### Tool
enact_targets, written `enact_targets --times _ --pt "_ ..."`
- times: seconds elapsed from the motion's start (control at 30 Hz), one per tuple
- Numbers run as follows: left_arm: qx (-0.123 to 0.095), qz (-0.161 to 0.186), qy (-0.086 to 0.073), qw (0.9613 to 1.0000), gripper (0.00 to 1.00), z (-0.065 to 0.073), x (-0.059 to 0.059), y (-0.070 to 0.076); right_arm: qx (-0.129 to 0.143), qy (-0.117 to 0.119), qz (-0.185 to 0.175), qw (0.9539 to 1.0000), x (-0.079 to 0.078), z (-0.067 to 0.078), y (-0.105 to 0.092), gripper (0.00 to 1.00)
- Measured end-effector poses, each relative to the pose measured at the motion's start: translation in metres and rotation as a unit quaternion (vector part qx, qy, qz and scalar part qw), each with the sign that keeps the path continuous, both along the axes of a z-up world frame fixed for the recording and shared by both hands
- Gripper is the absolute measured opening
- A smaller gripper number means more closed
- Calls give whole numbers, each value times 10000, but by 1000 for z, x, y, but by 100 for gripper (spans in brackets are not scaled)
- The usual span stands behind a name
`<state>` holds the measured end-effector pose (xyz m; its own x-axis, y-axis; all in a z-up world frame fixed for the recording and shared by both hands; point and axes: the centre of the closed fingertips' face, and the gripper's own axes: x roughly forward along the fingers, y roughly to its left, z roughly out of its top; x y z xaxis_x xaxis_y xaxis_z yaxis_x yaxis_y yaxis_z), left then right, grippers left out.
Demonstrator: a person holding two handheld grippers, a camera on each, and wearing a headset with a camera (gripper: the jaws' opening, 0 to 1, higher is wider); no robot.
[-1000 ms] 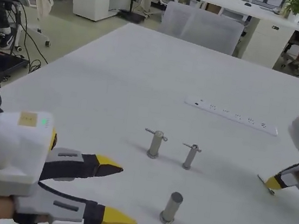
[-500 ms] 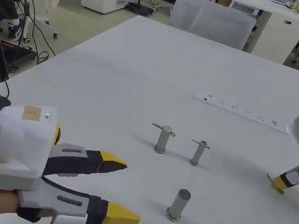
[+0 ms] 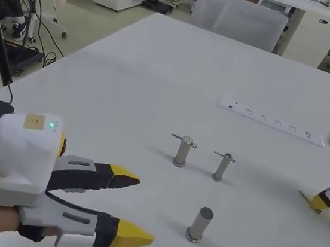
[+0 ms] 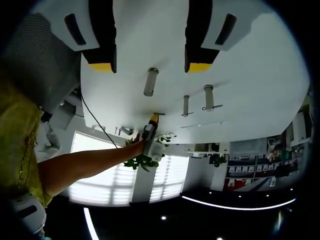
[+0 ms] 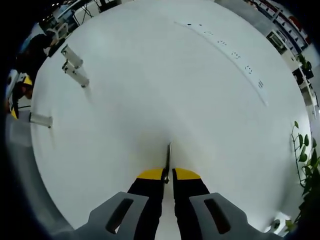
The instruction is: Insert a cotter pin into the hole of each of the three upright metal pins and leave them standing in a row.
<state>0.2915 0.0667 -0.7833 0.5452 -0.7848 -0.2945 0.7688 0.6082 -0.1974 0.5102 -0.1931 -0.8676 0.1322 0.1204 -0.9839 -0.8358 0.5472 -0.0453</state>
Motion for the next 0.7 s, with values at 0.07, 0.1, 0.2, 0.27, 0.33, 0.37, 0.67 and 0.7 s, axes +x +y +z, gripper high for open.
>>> enact_targets --times 0.07,0.1,0.2,0.27,0.33,0.37,0.67,0.7 --pt "-17 -19 -6 10000 54 1 0 -2 -38 18 43 10000 0 0 0 9" --pt "-17 -26 -8 10000 54 1 0 -3 -55 30 64 10000 0 0 -1 9" --pt "-17 -31 2 10000 54 0 0 -4 -103 44 72 9999 1 -1 -1 9" --pt "-10 -29 11 10000 53 0 0 -4 -216 59 143 9996 0 -1 -1 8" --pt "-4 -30 21 10000 53 0 -1 -4 -335 90 197 9992 1 -2 -1 8" --pt "18 -27 24 10000 53 -1 -1 -4 -410 99 280 9987 0 -1 -2 8" --pt "19 -29 40 10000 53 1 -3 -8 -663 55 476 9966 0 -1 -4 3" --pt "23 -29 26 10000 53 1 -3 -8 -695 31 482 9964 -1 -1 -4 2"
